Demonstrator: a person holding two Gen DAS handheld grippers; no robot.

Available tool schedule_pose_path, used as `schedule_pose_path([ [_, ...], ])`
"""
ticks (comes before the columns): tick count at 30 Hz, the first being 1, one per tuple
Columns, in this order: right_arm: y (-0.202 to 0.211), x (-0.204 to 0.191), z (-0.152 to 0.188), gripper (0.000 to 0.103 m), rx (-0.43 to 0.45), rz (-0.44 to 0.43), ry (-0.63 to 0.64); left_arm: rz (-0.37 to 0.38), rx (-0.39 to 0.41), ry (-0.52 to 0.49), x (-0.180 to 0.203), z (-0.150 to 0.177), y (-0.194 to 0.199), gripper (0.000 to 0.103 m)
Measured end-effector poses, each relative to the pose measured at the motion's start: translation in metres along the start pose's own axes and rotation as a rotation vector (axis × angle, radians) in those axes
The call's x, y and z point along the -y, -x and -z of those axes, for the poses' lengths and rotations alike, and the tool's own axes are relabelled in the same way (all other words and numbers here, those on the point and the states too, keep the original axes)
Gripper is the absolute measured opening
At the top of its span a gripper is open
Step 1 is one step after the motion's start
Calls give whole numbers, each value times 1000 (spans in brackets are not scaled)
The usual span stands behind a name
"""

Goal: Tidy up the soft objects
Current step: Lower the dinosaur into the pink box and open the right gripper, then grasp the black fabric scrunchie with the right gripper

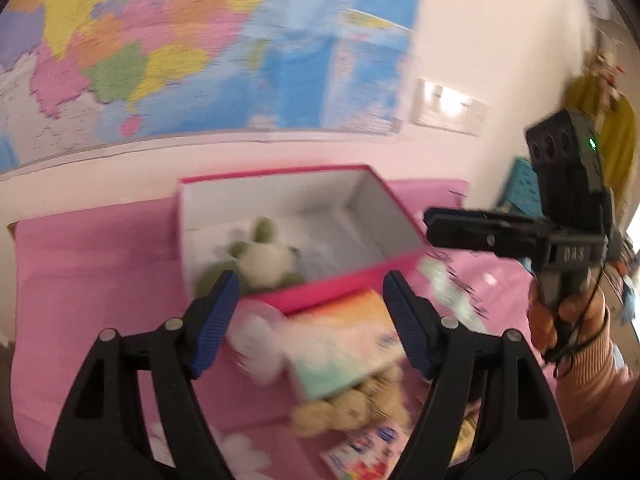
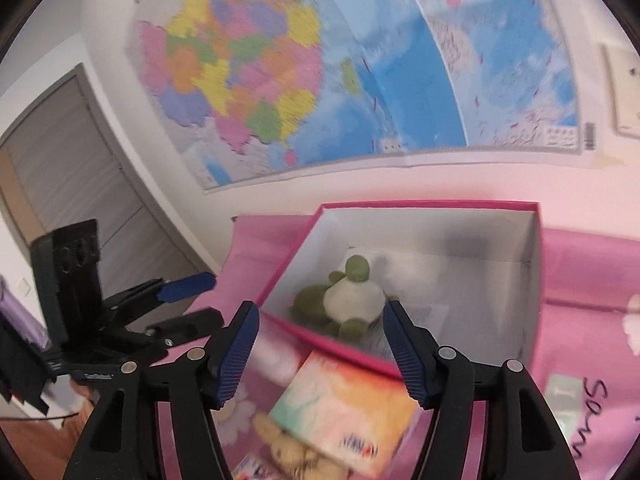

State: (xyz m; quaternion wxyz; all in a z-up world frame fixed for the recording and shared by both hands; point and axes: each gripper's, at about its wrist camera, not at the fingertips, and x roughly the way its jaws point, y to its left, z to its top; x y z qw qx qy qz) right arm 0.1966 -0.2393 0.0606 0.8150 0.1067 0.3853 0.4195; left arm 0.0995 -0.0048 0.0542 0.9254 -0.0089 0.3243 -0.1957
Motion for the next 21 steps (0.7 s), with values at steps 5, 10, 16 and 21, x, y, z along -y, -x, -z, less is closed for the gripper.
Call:
schedule_pose_path([
  [5,41,2,28,73,4,30,-3,91,-35,-61,40,22,2,75],
  [10,65,18,60,79,-32,100,-44,164,-99,-85,67,45,-8,75],
  [16,72,41,105,80,-104,127,-120,216,-197,-105,93,71,-30,75],
  [21,64,56,132,80,-153,132,-177,235,-257,-115,106,85,-45,75],
])
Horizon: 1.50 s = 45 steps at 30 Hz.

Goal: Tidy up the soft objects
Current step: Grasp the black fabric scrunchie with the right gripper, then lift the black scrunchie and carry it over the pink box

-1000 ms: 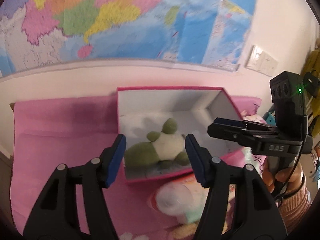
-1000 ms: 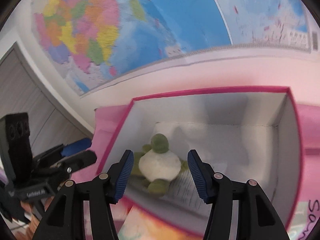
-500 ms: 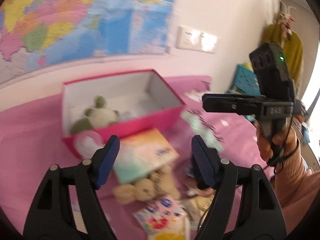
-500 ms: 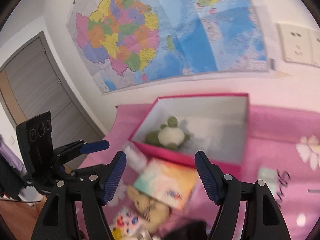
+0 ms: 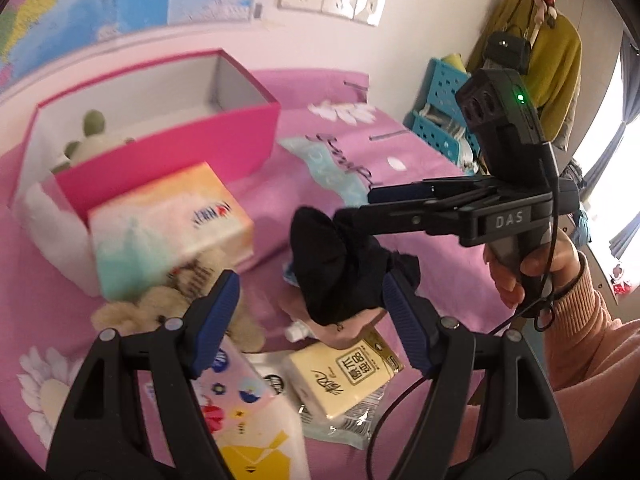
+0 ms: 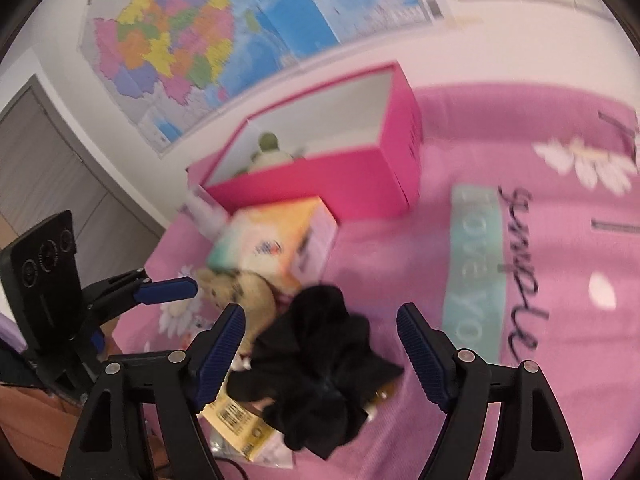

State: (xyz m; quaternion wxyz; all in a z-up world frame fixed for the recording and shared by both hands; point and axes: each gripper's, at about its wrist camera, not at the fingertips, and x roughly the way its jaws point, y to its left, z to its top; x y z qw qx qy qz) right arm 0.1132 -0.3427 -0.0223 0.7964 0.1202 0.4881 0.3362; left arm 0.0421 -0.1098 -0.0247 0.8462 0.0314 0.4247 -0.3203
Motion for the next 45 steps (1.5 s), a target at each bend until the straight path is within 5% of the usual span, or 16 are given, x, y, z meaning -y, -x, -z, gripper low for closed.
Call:
schedule_pose_path([
  [8,-25,14,12,80,-50,-39,-43,46,-75,44,0,7,-24,75],
  [16,-31,9,17,79,-52,-80,-16,85,-110,73,-1,7,-35,56],
  [18,-31,10,18,76,-51,-83,-19,103,-118,80,-2,6,-38,50],
  [22,-29,8,21,46,-41,-90,-10,106,-121,83,-2,6,-40,49],
  [28,-18,3,21,26,0,-82,10,149,-109,115,-4,6,-41,41],
  [37,8,-8,17,19,66,-88,33,165,-60,83,5,-2,-26,38],
  [39,14,-11,15,10,83,-90,39,163,-47,69,8,-5,-21,38],
  [45,32,-25,4,9,134,-115,84,134,-30,39,11,-11,-16,38],
])
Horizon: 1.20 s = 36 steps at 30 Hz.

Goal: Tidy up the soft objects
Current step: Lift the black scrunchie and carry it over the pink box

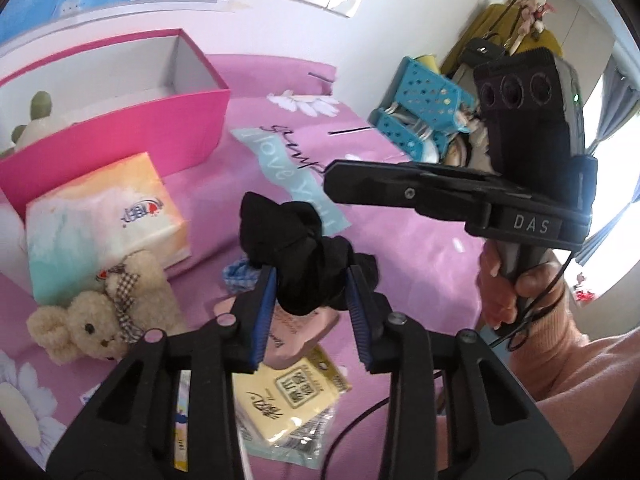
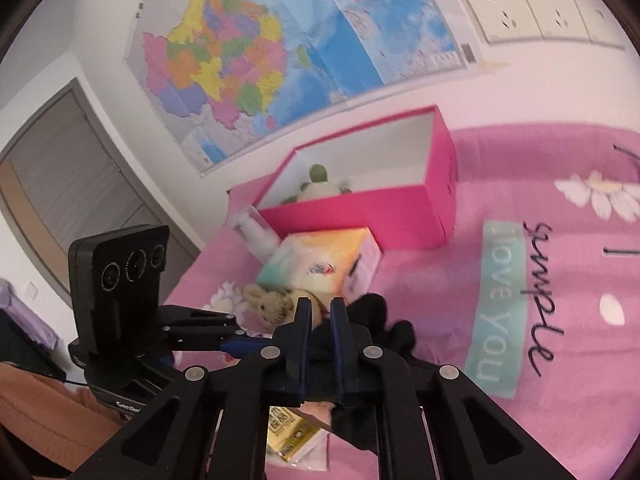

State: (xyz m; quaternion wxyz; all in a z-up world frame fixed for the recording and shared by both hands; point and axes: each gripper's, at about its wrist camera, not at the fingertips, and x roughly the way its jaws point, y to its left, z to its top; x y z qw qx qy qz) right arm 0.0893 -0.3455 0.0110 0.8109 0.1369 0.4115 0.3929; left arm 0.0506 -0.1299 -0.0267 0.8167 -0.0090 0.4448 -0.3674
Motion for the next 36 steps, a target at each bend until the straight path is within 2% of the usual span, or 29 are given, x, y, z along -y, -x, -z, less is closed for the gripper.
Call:
schedule_pose_path([
  [1,-2,-1,-1,10,-8,9,7,-15,-9,3,-1,1,-3,38],
  [3,-5,4,0,23,-14,47,-4,-18,-33,14,-6,4,-8,38],
  [4,-8,12,2,47,-22,60,-34,-18,-43,20,-8,6,-9,38],
  [5,-11,18,3,67,-33,66,-58,-19,-50,22,-9,7,-10,38],
  [6,-16,26,6,70,-50,81,-82,-20,-55,21,-10,8,-11,38],
  [8,-26,36,11,70,-78,79,-103,-18,-61,20,-10,10,-12,38],
  [13,-52,56,17,69,-140,7,-163,-37,-84,27,-14,12,-20,38],
  [15,-56,58,20,51,-143,-14,-169,-31,-95,42,-17,12,-24,38],
  [16,-57,56,21,27,-145,-16,-158,-21,-98,51,-18,12,-25,38],
  [20,-51,49,22,14,-131,-2,-131,0,-78,42,-16,12,-19,34],
  [26,-22,35,7,7,-42,7,-102,7,-24,-9,-1,-2,-8,34],
  [29,-8,25,-6,7,0,-4,-71,8,-12,-18,1,-8,-6,34],
  [31,-6,20,-14,10,5,31,-39,-19,-28,-16,-2,-7,-11,34],
  [33,-12,27,-14,27,-16,48,-60,-34,-51,-5,-7,-2,-15,34],
  [34,-18,32,-13,43,-43,45,-76,-32,-62,2,-9,1,-16,34],
  [35,-23,36,-10,53,-61,52,-85,-35,-71,9,-12,4,-16,34],
  [36,-28,39,-7,55,-76,56,-88,-39,-79,12,-14,7,-17,34],
])
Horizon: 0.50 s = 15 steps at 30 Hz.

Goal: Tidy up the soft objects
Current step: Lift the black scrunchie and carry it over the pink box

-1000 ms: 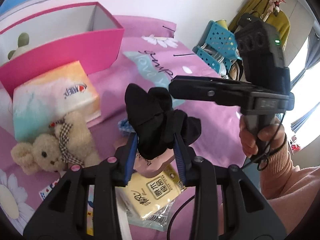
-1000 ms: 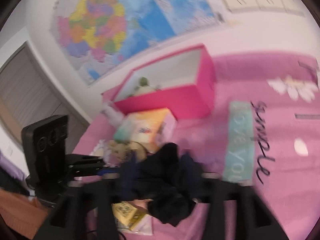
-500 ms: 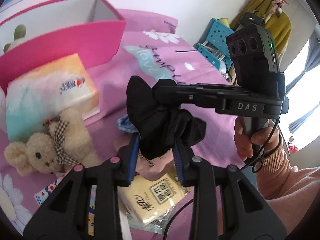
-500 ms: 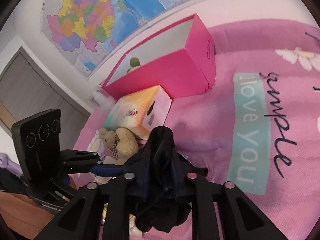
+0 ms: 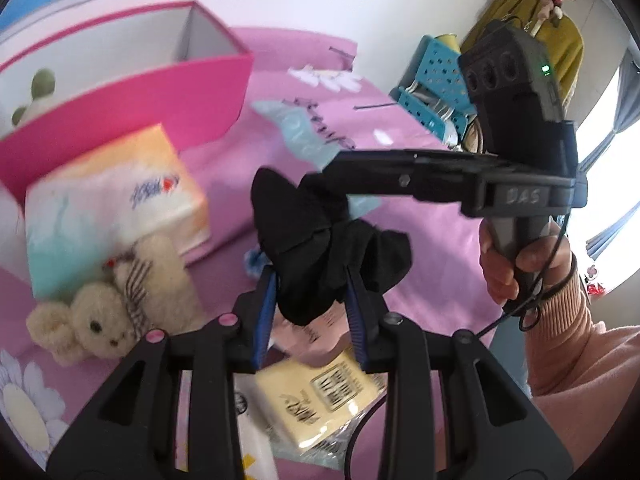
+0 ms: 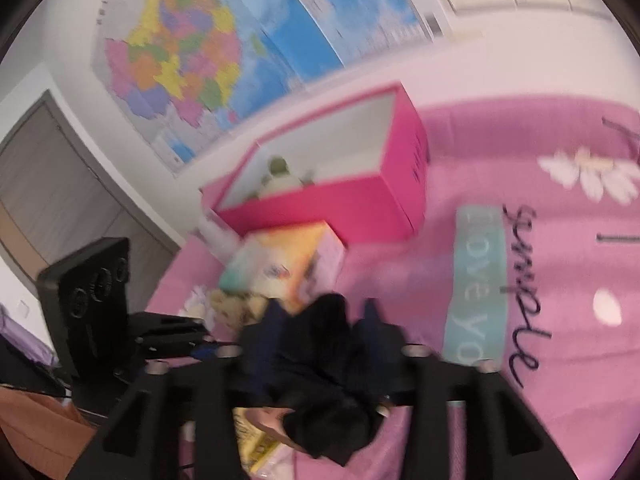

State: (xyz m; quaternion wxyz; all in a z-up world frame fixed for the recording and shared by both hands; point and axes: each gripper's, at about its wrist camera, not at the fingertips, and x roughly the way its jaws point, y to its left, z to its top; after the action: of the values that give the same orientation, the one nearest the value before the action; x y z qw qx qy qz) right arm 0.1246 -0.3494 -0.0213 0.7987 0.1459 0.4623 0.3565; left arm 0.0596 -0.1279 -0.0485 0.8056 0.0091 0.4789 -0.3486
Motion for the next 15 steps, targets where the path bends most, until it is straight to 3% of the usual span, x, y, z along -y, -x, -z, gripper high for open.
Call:
schedule_pose_path([
  [4,-29,16,13,56,-90,-29,-33,-19,-24,15,-6,5,-5,34],
  [10,-46,26,21,57,-119,-98,-66,-36,-52,23,-11,8,-11,34],
  [12,-46,22,22,46,-115,-92,-41,-29,-50,29,-11,7,-13,34],
  [13,-45,20,22,23,-111,-78,-29,-26,-49,31,-11,6,-13,34],
  [14,-44,18,23,14,-112,-79,-19,-22,-46,31,-11,6,-12,34],
  [15,-42,16,23,14,-104,-75,-19,-15,-40,29,-10,6,-10,34],
])
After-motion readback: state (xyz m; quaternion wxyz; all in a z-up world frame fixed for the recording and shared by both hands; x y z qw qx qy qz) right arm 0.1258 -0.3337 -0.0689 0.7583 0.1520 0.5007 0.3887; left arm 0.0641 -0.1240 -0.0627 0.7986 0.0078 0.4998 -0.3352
